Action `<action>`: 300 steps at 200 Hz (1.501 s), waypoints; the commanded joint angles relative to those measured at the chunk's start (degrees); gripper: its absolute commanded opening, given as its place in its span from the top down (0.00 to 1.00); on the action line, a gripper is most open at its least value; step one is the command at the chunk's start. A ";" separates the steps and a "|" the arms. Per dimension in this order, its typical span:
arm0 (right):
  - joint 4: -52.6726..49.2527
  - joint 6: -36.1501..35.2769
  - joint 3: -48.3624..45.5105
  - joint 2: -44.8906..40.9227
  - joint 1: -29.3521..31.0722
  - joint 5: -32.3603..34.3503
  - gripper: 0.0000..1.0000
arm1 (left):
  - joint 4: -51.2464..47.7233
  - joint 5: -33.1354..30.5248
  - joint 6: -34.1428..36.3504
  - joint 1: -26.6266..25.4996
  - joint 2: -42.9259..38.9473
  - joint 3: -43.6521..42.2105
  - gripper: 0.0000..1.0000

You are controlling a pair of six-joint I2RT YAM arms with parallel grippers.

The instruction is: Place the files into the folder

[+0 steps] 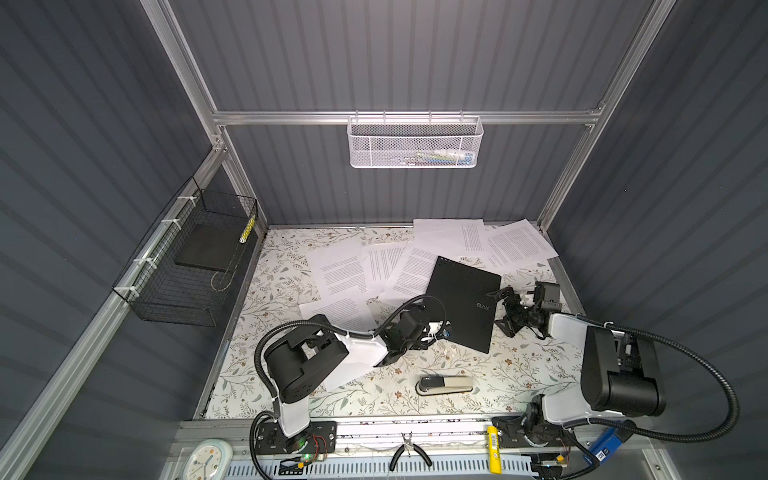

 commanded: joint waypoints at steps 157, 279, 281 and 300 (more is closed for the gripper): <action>-1.67 -0.92 -0.90 2.38 0.49 -2.37 0.01 | 28.31 -14.71 10.83 -3.83 8.43 -4.30 0.00; -1.63 -2.10 -0.71 2.75 0.51 -4.11 0.01 | 46.17 -17.22 22.43 -3.79 19.00 0.19 0.00; -1.70 -2.10 -0.74 2.66 0.48 -4.12 0.01 | 46.21 -17.18 22.43 -3.79 19.14 0.28 0.00; -2.10 -2.44 -0.64 2.49 0.47 -4.14 0.01 | 45.44 -16.20 21.81 -3.70 19.74 0.88 0.00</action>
